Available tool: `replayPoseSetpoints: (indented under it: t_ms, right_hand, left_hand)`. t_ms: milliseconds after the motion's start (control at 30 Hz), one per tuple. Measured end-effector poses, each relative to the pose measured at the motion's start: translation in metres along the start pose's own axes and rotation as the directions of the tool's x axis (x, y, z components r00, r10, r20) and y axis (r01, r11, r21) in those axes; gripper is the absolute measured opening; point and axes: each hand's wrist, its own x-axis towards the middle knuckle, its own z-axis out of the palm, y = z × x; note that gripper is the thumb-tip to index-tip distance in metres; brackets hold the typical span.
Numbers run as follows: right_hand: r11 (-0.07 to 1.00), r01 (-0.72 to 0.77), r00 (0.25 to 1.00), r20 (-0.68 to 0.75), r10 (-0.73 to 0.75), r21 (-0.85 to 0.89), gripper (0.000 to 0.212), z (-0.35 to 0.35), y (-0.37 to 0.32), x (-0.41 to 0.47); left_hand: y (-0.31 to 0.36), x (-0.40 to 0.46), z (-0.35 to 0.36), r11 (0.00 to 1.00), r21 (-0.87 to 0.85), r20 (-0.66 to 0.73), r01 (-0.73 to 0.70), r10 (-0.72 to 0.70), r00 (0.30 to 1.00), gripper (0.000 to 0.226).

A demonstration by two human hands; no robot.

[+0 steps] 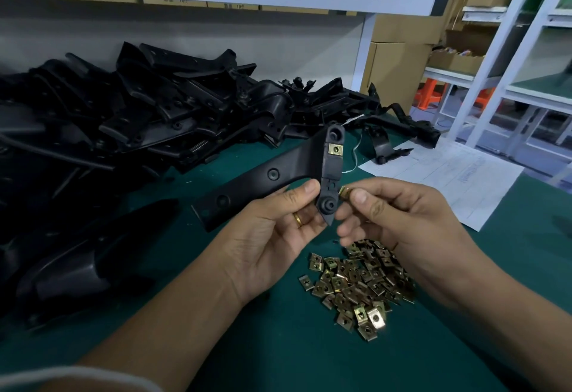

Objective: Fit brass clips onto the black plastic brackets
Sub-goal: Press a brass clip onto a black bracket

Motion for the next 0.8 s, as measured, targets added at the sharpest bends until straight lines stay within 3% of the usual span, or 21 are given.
replayPoseSetpoints:
  t_ms: [267,400,633,800]
  right_hand:
    - [0.999,-0.025,0.999,0.023,0.025,0.036,0.025,0.0016,-0.0001,0.0003]
    - [1.000,-0.009,0.999,0.037,0.008,0.024,0.027,0.0007,0.0005,-0.0001]
    - [1.000,0.015,0.999,0.051,-0.014,-0.026,0.019,-0.0009,-0.0008,-0.0011]
    - [0.998,0.035,0.998,0.056,-0.033,-0.044,0.016,-0.0024,-0.0026,-0.0035]
  left_hand:
    - [-0.0018,0.0010,-0.0016,1.000,-0.009,-0.035,0.004,-0.004,0.999,0.034]
    - [-0.0007,-0.0009,-0.0016,0.999,0.038,0.055,0.008,-0.011,0.998,0.024]
    - [0.0000,-0.0009,-0.0024,0.998,0.056,0.066,0.029,-0.033,0.997,0.033]
    - [-0.0022,-0.0004,-0.0025,0.989,0.145,0.048,0.042,-0.050,0.998,0.048]
